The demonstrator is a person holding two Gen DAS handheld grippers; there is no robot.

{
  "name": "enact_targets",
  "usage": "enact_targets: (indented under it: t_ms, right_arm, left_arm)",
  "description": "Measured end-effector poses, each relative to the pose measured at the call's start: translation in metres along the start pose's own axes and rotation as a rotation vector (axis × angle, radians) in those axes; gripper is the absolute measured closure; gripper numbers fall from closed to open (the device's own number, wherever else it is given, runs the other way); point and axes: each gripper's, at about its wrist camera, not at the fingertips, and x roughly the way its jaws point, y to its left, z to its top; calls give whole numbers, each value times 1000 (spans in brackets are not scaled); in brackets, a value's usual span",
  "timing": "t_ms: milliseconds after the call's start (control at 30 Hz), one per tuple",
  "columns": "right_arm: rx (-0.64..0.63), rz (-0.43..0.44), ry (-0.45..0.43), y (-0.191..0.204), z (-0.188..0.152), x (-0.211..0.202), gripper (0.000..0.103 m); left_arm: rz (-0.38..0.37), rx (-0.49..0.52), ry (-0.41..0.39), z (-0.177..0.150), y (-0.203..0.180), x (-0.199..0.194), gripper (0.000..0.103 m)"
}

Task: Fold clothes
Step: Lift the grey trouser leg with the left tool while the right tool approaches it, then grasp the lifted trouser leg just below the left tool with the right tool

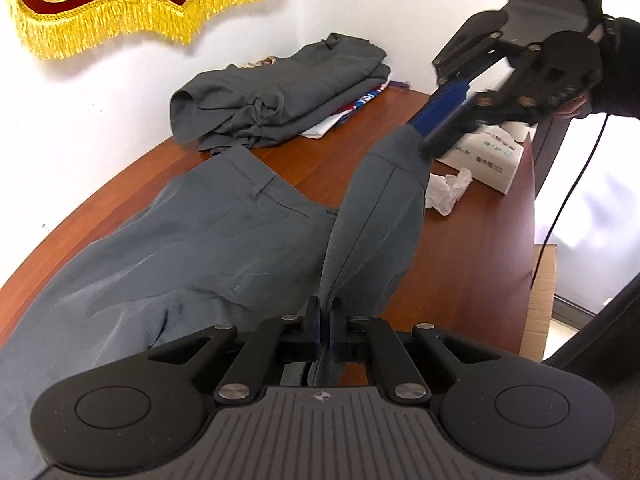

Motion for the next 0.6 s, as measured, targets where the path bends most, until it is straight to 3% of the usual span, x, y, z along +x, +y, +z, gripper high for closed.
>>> enact_targets:
  t_ms: [200, 467, 600]
  right_arm:
    - [-211, -21, 29, 29, 24, 2, 50]
    - [-378, 17, 98, 64, 34, 55, 50]
    - [-455, -3, 128, 75, 30, 73, 54]
  left_arm:
    - [15, 20, -10, 2, -6, -1, 99]
    - [32, 12, -11, 3, -10, -2, 99]
    - [33, 10, -12, 4, -10, -3, 99]
